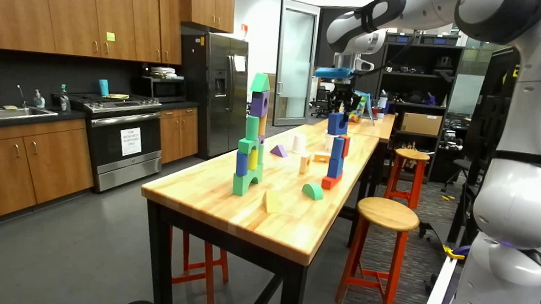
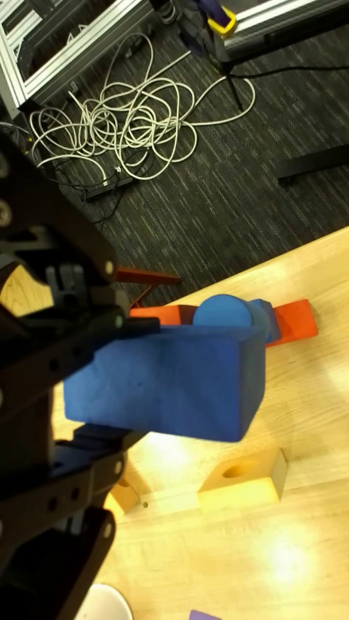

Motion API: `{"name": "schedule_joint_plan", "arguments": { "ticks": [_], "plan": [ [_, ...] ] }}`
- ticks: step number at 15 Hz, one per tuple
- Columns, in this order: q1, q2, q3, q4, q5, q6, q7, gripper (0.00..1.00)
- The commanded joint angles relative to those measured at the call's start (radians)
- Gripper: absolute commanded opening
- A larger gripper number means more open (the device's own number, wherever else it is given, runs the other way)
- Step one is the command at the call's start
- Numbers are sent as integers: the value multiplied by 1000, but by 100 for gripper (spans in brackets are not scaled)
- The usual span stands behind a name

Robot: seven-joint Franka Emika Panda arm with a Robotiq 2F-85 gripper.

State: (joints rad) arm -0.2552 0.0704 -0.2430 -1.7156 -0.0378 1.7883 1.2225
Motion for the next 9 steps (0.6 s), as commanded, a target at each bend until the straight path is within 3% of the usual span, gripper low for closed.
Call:
{"name": "schedule_joint_plan", "arguments": {
  "ticks": [1,8,9],
  "plan": [
    [0,-6,-10,16,17,-36,-6,15],
    [-4,-65,-15,-6,23,-37,-38,15],
    [2,-31,-11,9,2,-20,-14,40]
  ]
}}
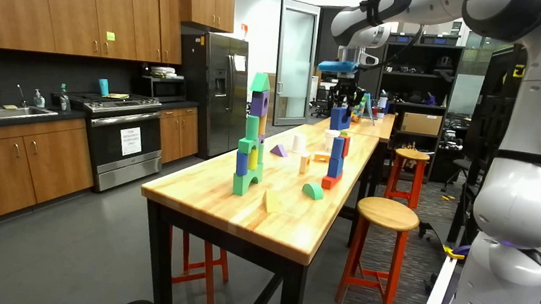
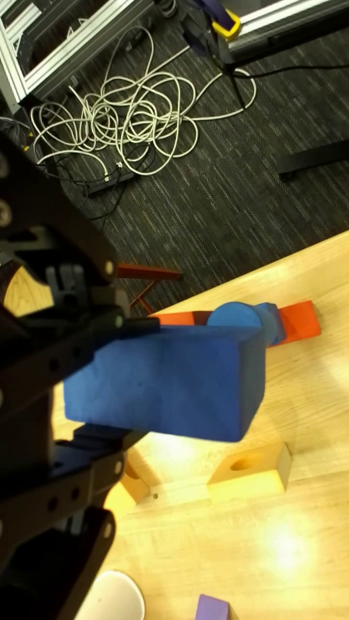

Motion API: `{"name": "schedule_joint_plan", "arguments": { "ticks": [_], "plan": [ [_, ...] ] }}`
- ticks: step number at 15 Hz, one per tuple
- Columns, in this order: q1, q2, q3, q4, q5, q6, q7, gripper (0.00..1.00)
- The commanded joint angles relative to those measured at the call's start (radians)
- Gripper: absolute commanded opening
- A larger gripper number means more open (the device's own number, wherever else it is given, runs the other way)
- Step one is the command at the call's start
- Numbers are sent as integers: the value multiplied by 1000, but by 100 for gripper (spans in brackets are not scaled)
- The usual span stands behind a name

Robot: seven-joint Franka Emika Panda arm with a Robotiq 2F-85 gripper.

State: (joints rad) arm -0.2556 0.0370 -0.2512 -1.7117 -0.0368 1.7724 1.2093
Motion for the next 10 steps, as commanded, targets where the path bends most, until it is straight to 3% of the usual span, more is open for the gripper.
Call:
{"name": "schedule_joint_plan", "arguments": {
  "ticks": [1,9,10],
  "plan": [
    [1,-4,-4,5,1,-8,-4,40],
    [1,-13,-5,2,1,-13,-8,40],
    [1,-13,-5,2,1,-13,-8,15]
  ]
}}
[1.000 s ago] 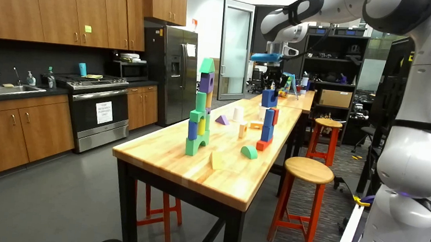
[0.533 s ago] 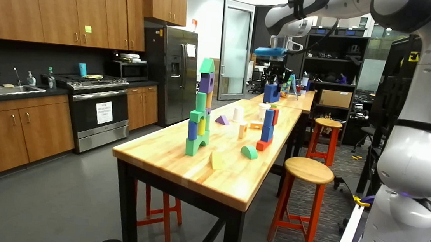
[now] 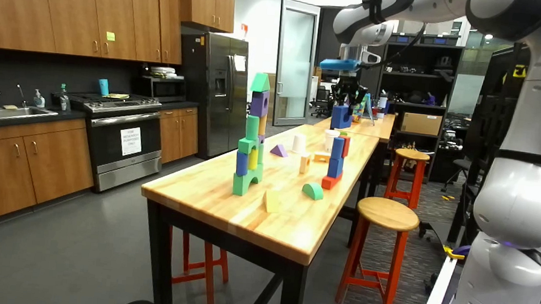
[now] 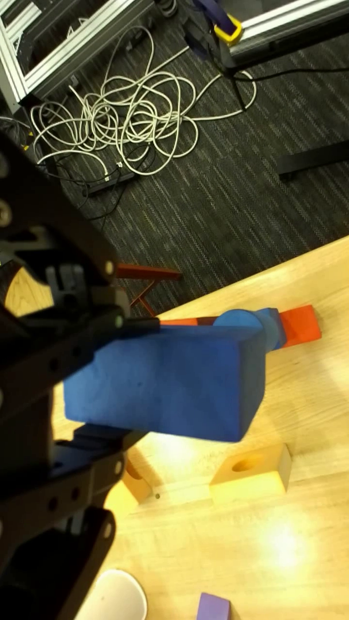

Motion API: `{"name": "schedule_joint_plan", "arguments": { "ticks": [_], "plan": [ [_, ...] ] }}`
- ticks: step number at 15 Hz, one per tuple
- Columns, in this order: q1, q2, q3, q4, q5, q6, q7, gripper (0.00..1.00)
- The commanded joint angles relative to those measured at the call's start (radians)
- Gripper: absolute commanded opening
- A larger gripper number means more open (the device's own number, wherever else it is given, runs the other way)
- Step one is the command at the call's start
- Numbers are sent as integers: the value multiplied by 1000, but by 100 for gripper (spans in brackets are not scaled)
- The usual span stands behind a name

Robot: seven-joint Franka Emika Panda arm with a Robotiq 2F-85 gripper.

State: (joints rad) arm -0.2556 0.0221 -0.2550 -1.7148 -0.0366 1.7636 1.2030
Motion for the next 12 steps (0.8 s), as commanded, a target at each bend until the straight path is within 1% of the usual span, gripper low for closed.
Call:
{"name": "schedule_joint_plan", "arguments": {
  "ticks": [1,12],
  "plan": [
    [2,2,0,4,0,-7,0,15],
    [-3,-3,-7,-15,10,0,1,15]
  ]
}}
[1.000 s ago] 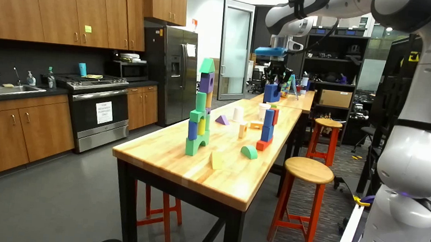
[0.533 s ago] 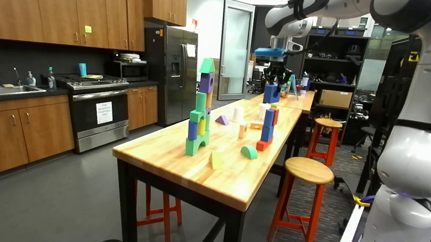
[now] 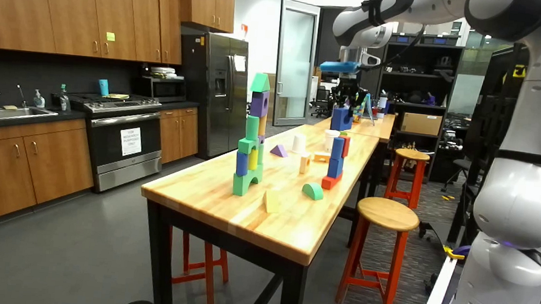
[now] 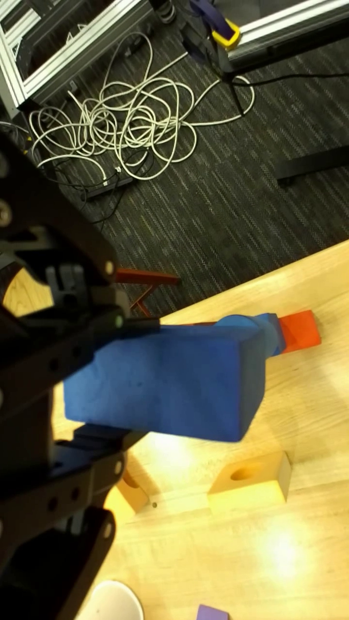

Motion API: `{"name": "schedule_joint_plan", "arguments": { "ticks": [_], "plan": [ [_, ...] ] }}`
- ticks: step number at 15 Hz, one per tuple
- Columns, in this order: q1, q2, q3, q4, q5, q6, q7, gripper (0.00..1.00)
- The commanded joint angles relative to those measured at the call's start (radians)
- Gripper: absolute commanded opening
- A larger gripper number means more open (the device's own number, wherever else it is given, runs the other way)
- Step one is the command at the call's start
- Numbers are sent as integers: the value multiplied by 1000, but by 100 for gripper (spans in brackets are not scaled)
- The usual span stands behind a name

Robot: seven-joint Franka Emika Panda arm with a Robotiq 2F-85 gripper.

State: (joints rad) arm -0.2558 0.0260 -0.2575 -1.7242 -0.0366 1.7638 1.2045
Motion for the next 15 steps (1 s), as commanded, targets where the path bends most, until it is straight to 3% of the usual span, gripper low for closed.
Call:
{"name": "schedule_joint_plan", "arguments": {
  "ticks": [1,15],
  "plan": [
    [-3,-4,-5,-5,7,1,-1,15],
    [-3,24,-10,-3,-13,8,-8,15]
  ]
}}
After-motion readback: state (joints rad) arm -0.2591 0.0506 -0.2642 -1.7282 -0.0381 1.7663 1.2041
